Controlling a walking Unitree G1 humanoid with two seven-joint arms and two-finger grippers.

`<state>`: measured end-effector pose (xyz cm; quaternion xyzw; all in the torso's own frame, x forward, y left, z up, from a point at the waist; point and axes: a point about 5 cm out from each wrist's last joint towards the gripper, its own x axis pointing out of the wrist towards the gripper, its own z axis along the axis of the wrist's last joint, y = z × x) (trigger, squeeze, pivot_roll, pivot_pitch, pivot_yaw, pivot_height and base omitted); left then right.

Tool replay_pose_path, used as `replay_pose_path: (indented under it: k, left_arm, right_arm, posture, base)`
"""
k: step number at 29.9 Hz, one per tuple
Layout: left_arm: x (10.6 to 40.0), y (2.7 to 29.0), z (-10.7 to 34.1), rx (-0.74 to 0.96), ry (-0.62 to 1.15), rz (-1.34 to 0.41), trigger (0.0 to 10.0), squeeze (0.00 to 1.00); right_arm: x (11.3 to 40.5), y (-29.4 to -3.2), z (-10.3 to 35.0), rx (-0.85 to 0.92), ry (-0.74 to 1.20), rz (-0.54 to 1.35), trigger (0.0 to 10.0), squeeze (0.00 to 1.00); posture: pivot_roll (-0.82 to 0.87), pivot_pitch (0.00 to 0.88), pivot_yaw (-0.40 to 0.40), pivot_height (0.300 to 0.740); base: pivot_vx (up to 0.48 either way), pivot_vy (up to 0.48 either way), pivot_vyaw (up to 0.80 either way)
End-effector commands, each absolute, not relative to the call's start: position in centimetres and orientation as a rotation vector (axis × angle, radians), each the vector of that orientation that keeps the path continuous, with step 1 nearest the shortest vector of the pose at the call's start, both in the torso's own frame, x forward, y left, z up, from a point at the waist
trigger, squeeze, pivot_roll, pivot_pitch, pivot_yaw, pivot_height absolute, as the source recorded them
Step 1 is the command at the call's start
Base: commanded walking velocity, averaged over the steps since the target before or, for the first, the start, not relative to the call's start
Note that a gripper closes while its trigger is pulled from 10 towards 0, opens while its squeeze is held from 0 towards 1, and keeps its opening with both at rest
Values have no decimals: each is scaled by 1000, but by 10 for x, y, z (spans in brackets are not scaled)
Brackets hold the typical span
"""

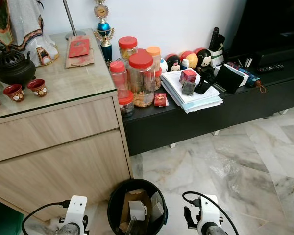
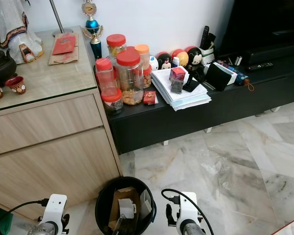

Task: Picking trash to rubbish bin

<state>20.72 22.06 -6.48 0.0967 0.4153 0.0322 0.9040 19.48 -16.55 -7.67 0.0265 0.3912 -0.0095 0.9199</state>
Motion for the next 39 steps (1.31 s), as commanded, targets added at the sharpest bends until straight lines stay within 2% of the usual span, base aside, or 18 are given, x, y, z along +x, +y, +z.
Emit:
replay_pose_path:
  k: [1,39]
  left_arm:
    - [205,225,-65,208,864,69,10000,0]
    - [210,224,-62,197,842,69,10000,0]
  right_arm:
    - [192,-163,-79,57,821,-16,10000,0]
    - [193,-160,-78,40,815,5,10000,0]
  posture:
    - [-84,0,48,740]
    - [-86,0,48,740]
  base:
    - [-244,0,0]
    - [-13,0,0]
